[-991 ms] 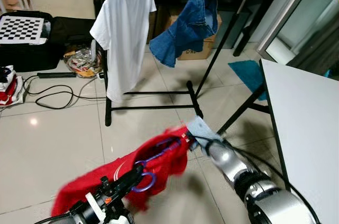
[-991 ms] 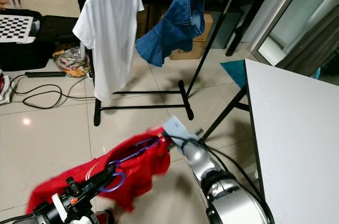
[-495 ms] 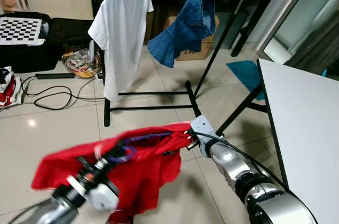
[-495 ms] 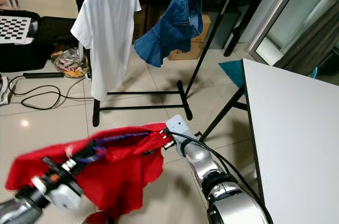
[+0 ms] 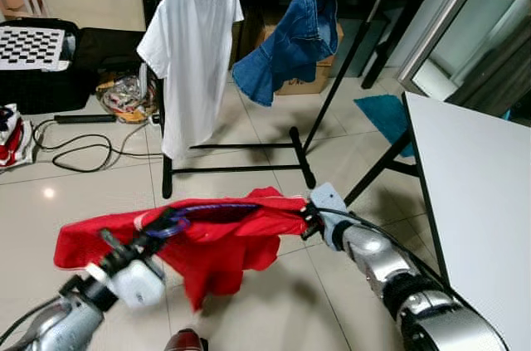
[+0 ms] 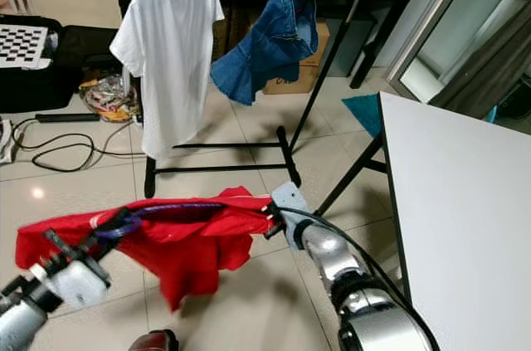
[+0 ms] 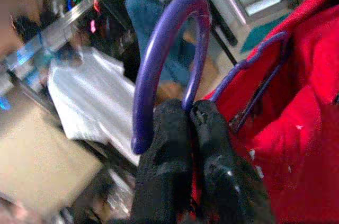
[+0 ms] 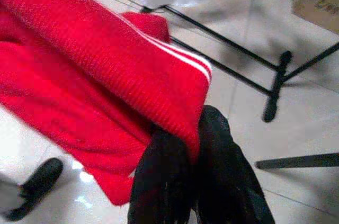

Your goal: Hang hanger

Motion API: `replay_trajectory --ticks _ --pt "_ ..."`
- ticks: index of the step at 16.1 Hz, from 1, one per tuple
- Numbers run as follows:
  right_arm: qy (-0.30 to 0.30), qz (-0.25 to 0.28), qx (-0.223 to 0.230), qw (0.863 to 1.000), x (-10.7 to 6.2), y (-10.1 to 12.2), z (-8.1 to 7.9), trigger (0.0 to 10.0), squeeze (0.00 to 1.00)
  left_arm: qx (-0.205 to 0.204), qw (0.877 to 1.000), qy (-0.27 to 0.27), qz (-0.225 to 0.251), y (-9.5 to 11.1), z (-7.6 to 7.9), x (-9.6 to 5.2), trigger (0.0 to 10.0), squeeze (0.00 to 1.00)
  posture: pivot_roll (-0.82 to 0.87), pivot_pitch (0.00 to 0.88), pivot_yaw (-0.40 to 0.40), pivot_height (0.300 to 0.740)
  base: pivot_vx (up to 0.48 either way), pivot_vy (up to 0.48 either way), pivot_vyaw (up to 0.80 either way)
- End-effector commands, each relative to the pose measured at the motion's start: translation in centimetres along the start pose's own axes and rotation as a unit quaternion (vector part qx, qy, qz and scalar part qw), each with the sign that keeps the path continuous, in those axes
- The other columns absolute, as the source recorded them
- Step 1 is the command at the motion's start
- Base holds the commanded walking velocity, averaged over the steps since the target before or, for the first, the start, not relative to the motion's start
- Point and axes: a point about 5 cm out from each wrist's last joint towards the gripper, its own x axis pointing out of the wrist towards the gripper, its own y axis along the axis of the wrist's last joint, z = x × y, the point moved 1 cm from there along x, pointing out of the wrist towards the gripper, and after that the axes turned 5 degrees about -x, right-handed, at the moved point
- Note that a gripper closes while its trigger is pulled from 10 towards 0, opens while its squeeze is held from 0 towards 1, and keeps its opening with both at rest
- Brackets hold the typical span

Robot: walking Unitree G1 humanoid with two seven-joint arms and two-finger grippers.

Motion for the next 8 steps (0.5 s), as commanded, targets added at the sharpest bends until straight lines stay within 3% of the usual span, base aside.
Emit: replay_trajectory --ticks 1,2,6,8 --pt "-0.019 0.007 0.023 1.0 -1.5 -1.0 2.1 10.0 0.0 -0.073 0.996 0.052 -0.025 -0.5 -1.7 0.0 10.0 0.0 0.36 0.112 -0.2 0.74 0.0 0.0 0.0" --pt "-0.01 0.027 0.026 0.999 -1.6 -0.5 2.1 10.0 0.0 -0.114 0.991 0.062 -0.028 -0.4 -1.9 0.1 10.0 0.0 0.36 0.111 -0.2 0.74 0.0 0.0 0.0" --pt "0.004 0.056 0.023 0.998 -1.8 -0.1 1.4 10.0 0.0 -0.195 0.976 0.092 -0.016 0.0 -3.4 0.5 10.0 0.0 0.35 0.104 -0.197 0.74 0.0 0.0 0.0" --pt "-0.015 0.048 0.012 0.999 -1.8 -0.4 1.4 10.0 0.0 -0.18 0.982 0.063 -0.01 0.4 -3.5 0.6 10.0 0.0 0.36 0.104 -0.194 0.74 0.0 0.0 0.0"
